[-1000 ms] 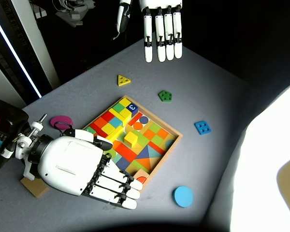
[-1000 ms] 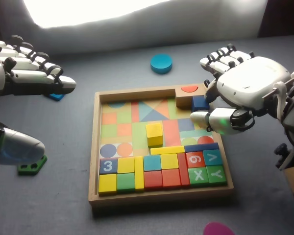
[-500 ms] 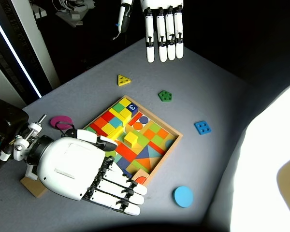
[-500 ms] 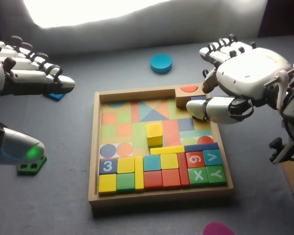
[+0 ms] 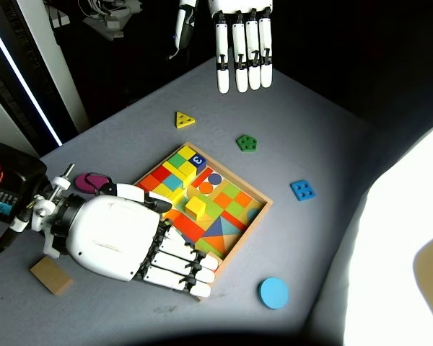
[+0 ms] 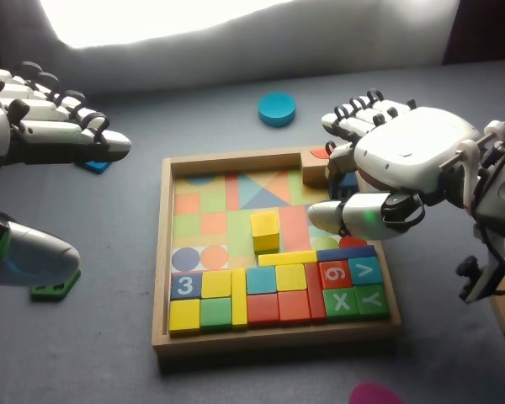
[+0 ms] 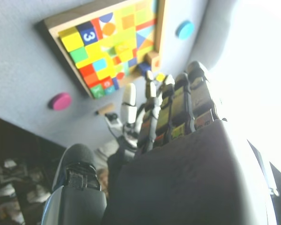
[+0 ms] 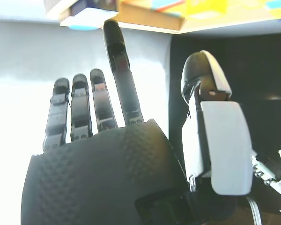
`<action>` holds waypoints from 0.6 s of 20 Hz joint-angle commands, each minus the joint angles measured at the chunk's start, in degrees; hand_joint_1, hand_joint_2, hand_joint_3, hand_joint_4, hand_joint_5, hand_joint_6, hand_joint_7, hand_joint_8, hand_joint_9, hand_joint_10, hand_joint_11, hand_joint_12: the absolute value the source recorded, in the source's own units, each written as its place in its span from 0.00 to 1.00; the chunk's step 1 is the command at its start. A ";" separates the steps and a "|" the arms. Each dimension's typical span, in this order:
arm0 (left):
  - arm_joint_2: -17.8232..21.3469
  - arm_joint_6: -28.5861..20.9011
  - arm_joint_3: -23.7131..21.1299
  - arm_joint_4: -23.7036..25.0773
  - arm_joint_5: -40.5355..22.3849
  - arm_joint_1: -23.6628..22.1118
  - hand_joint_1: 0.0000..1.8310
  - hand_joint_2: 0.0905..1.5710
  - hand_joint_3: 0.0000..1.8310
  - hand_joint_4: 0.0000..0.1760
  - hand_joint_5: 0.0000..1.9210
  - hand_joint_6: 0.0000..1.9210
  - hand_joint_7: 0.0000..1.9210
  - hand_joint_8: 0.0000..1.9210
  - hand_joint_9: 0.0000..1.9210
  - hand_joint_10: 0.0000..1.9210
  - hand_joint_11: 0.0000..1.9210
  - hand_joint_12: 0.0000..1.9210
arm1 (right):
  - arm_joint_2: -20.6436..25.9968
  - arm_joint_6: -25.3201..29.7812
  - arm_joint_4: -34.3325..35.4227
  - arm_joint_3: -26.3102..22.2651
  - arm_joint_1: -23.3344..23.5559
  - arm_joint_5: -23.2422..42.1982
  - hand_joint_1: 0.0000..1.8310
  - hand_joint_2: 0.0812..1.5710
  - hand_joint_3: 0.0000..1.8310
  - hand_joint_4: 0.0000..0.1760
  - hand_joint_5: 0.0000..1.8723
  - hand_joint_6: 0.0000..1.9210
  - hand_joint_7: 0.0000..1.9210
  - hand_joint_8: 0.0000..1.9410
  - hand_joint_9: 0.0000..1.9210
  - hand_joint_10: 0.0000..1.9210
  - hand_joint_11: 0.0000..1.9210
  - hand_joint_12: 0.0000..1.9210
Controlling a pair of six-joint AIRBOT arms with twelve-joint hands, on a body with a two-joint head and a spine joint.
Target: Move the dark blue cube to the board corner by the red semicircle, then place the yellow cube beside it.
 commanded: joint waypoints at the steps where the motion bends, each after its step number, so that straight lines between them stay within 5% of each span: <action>1: -0.07 0.06 -0.05 -0.33 -5.24 -0.92 0.00 0.76 0.00 0.34 0.00 0.00 0.00 0.00 0.00 0.00 0.00 0.08 | 0.42 -0.21 -2.09 0.12 0.29 4.49 0.00 0.74 0.00 0.00 0.21 0.38 0.00 0.00 0.00 0.00 0.00 0.00; 12: 0.46 -0.43 -3.38 -0.28 -5.00 -2.28 0.00 0.77 0.00 0.30 0.00 0.00 0.00 0.00 0.00 0.00 0.00 0.09 | 1.07 -0.58 -2.08 0.97 -0.48 4.72 0.00 0.74 0.00 0.00 0.20 0.40 0.00 0.00 0.00 0.00 0.00 0.00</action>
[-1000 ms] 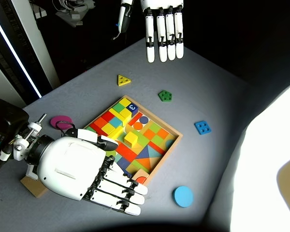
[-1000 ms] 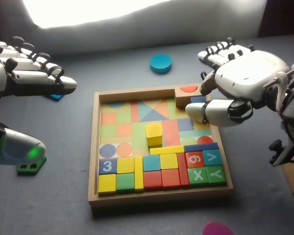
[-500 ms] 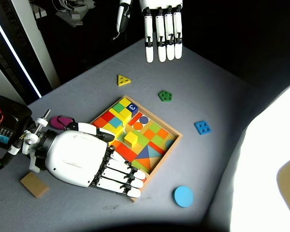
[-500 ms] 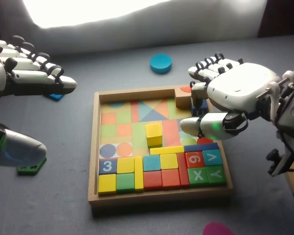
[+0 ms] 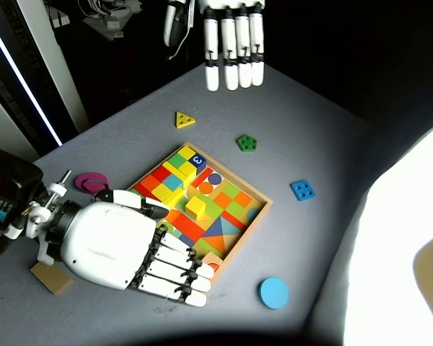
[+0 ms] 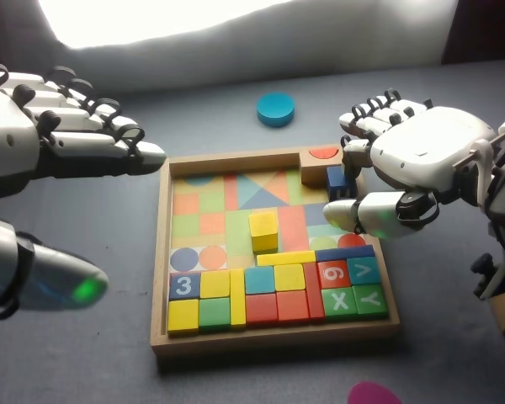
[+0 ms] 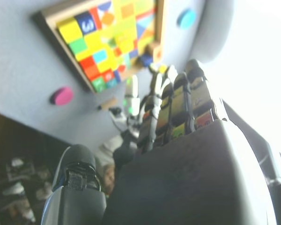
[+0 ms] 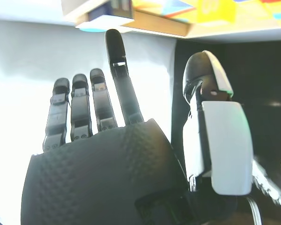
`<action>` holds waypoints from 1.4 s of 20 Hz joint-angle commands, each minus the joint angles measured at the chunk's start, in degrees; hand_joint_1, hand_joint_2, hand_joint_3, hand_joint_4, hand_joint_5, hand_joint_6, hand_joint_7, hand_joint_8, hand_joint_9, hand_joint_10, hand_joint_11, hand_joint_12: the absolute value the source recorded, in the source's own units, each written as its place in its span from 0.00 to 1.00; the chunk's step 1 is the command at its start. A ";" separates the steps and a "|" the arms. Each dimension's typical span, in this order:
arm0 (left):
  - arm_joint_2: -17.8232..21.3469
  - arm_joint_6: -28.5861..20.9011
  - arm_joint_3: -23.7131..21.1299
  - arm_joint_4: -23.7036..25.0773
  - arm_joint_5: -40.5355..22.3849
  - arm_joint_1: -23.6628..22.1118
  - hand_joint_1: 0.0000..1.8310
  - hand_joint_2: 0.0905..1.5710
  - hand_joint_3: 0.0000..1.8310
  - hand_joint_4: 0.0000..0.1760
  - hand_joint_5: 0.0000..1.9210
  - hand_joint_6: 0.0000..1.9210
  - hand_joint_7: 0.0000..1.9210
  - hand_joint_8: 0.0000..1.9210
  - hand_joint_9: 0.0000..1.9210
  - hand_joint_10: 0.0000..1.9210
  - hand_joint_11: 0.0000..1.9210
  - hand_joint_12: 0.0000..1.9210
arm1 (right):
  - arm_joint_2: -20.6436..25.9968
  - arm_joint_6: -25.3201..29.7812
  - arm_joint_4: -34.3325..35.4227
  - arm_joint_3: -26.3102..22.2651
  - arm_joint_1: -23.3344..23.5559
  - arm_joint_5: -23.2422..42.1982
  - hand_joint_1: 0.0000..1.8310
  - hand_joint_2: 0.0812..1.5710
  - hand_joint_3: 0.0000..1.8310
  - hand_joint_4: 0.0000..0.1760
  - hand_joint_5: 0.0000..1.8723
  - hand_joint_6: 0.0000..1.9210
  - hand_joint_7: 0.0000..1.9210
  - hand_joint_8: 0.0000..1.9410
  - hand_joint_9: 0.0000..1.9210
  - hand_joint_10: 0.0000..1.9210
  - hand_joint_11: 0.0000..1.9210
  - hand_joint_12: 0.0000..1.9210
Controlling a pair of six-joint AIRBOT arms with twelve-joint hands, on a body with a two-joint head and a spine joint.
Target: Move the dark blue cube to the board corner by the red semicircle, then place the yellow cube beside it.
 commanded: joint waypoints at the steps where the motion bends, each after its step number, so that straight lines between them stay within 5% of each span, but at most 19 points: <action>1: -0.23 -0.01 0.36 0.22 -5.48 -1.19 0.00 0.77 0.00 0.29 0.00 0.00 0.00 0.00 0.00 0.00 0.00 0.09 | 0.30 0.05 -2.24 0.15 0.15 4.35 0.00 0.74 0.00 0.00 0.20 0.39 0.00 0.00 0.00 0.00 0.00 0.00; 23: 0.21 0.01 1.06 0.01 -5.14 -0.02 0.00 0.80 0.00 0.24 0.00 0.00 0.00 0.00 0.00 0.00 0.02 0.01 | -0.67 -1.30 -2.24 0.72 -0.35 4.37 0.00 0.74 0.00 0.00 0.18 0.33 0.00 0.00 0.00 0.00 0.00 0.00; 27: 0.23 0.01 1.15 0.02 -5.14 0.09 0.00 0.80 0.00 0.17 0.00 0.00 0.00 0.00 0.00 0.00 0.00 0.00 | -0.65 -1.88 -2.17 1.23 -0.47 4.91 0.00 0.74 0.00 0.18 0.19 0.22 0.00 0.00 0.00 0.00 0.00 0.00; 28: 0.27 0.01 1.04 0.02 -5.14 0.14 0.00 0.79 0.00 0.25 0.00 0.00 0.00 0.00 0.00 0.00 0.00 0.00 | -0.64 -2.01 -2.16 1.28 -0.47 5.06 0.00 0.74 0.00 0.31 0.19 0.21 0.01 0.00 0.00 0.00 0.00 0.00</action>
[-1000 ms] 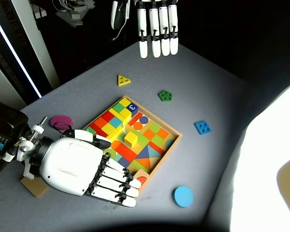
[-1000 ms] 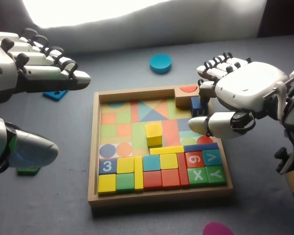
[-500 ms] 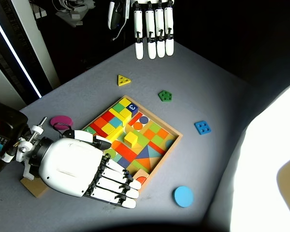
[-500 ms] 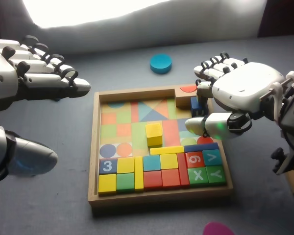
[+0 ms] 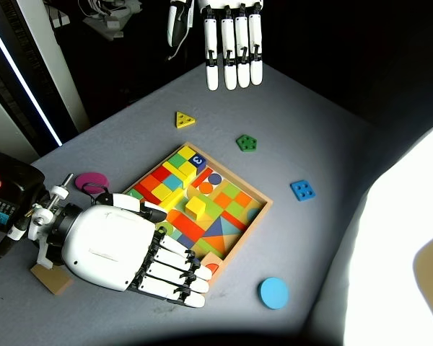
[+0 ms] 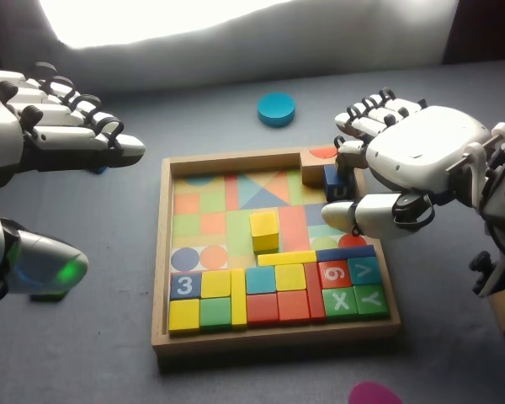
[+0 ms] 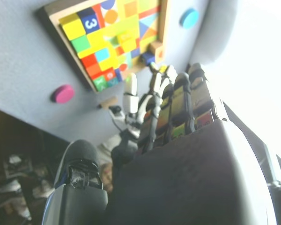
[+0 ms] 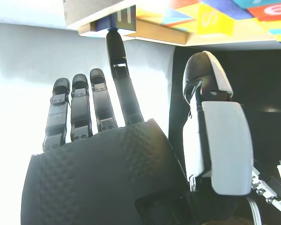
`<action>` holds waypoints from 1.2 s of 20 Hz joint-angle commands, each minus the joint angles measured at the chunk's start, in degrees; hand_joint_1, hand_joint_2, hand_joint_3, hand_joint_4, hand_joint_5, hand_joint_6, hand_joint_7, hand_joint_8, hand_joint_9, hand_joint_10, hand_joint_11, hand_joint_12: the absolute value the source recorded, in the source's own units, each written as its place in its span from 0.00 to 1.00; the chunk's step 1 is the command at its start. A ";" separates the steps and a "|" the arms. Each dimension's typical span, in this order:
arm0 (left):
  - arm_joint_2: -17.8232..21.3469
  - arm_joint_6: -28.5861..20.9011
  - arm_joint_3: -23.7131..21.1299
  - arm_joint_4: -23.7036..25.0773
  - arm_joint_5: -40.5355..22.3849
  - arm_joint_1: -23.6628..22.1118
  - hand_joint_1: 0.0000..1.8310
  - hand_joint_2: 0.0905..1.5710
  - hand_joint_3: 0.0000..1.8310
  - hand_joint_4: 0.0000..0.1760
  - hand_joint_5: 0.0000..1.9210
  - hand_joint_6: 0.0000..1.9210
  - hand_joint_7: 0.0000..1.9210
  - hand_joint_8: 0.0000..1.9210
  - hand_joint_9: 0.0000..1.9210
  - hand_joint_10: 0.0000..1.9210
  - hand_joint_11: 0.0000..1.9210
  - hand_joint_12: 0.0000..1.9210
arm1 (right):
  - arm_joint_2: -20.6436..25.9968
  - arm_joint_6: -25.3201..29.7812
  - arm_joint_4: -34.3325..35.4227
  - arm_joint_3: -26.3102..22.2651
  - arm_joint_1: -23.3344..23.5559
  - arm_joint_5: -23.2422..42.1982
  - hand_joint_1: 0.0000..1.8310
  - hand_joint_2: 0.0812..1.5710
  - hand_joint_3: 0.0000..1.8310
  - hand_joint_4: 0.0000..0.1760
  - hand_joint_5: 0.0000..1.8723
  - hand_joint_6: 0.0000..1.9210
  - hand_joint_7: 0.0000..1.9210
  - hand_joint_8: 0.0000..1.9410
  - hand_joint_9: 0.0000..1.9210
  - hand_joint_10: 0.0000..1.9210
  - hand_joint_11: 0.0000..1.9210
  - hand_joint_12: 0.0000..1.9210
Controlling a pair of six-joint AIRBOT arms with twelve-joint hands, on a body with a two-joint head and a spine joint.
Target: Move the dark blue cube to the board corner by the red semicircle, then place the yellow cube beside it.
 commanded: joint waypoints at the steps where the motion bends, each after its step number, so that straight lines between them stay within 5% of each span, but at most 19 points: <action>1: 0.17 0.01 -0.02 -0.33 -5.29 -0.32 0.00 0.79 0.00 0.26 0.00 0.00 0.00 0.00 0.00 0.00 0.00 0.00 | 0.25 -0.29 -1.60 0.41 -0.07 4.63 0.00 0.73 0.00 0.35 0.20 0.18 0.02 0.00 0.00 0.00 0.00 0.00; 10: 0.55 0.01 -0.44 -0.34 -5.29 -0.14 0.00 0.80 0.00 0.29 0.00 0.00 0.00 0.00 0.00 0.00 0.00 0.00 | 0.79 -0.68 -1.60 0.35 -0.06 3.58 0.00 0.74 0.00 0.09 0.25 0.16 0.02 0.00 0.00 0.00 0.00 0.00; 24: 0.58 0.01 -0.91 -0.32 -5.29 -0.26 0.00 0.80 0.00 0.25 0.00 0.00 0.01 0.00 0.00 0.00 0.01 0.00 | 1.49 -3.60 -1.61 -0.12 -0.05 5.44 0.00 0.75 0.01 0.08 0.25 0.15 0.01 0.00 0.00 0.00 0.00 0.00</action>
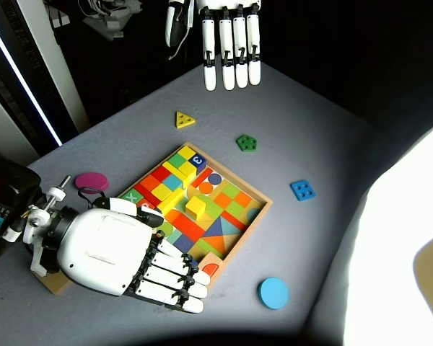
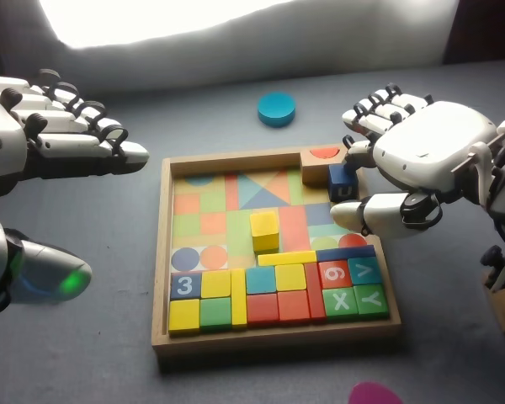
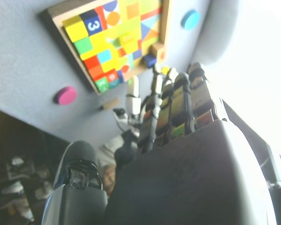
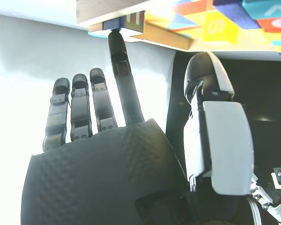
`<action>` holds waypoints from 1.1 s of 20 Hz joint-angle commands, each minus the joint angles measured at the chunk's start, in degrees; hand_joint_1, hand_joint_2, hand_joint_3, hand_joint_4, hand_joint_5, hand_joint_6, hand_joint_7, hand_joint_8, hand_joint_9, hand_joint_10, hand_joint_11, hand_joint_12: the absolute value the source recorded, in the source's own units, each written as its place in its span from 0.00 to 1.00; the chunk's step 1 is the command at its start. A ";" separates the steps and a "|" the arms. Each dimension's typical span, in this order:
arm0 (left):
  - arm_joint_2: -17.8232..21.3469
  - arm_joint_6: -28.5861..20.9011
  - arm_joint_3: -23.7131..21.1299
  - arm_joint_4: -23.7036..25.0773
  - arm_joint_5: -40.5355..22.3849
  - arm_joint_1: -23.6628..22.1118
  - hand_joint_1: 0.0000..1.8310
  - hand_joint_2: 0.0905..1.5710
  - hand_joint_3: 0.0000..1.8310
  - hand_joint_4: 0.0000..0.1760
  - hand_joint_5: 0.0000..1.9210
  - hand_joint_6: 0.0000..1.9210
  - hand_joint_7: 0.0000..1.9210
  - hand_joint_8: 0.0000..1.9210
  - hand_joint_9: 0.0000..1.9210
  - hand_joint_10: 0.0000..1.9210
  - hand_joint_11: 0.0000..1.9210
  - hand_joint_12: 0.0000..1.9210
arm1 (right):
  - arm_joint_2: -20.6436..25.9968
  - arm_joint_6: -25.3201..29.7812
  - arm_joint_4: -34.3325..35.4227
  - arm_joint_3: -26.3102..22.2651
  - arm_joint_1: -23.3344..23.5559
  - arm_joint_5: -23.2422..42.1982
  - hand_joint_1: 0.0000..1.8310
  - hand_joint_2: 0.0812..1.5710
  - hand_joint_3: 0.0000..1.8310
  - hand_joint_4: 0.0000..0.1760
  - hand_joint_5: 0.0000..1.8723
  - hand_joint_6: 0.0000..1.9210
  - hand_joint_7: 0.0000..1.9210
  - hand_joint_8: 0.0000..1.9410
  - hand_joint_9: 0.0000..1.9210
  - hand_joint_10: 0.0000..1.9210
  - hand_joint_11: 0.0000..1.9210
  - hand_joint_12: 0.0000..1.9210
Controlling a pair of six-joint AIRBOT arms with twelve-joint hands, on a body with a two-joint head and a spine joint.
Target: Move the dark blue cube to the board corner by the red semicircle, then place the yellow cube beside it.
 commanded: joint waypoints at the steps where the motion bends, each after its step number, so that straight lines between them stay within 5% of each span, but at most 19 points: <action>1: 0.22 -0.01 -0.08 -0.25 -5.16 -0.66 0.00 0.80 0.00 0.24 0.00 0.00 0.01 0.00 0.00 0.00 0.01 0.00 | 0.68 -0.25 -1.63 0.05 0.24 5.27 0.00 0.75 0.00 0.04 0.26 0.15 0.02 0.01 0.00 0.00 0.00 0.00; 6: 0.67 -0.01 -0.31 -0.28 -5.16 -0.39 0.00 0.79 0.00 0.30 0.00 0.00 0.01 0.00 0.01 0.00 0.02 0.01 | 1.11 2.28 -1.82 -0.49 2.47 6.28 0.00 0.74 0.00 0.08 0.26 0.15 0.02 0.00 0.00 0.00 0.00 0.00; 14: 0.71 -0.02 -0.72 -0.27 -5.15 -0.24 0.00 0.79 0.00 0.25 0.00 0.00 0.00 0.00 0.00 0.00 0.00 0.01 | 1.25 11.08 -14.48 -6.19 3.45 8.28 0.00 0.74 0.00 0.05 0.24 0.15 0.03 0.00 0.00 0.00 0.00 0.00; 22: 0.70 -0.02 -0.72 -0.25 -5.15 -0.24 0.00 0.80 0.00 0.24 0.00 0.00 0.00 0.00 0.00 0.00 0.00 0.00 | -3.02 13.18 -14.75 -6.98 3.76 -1.06 0.00 0.75 0.00 0.00 0.25 0.15 0.03 0.00 0.00 0.00 0.00 0.00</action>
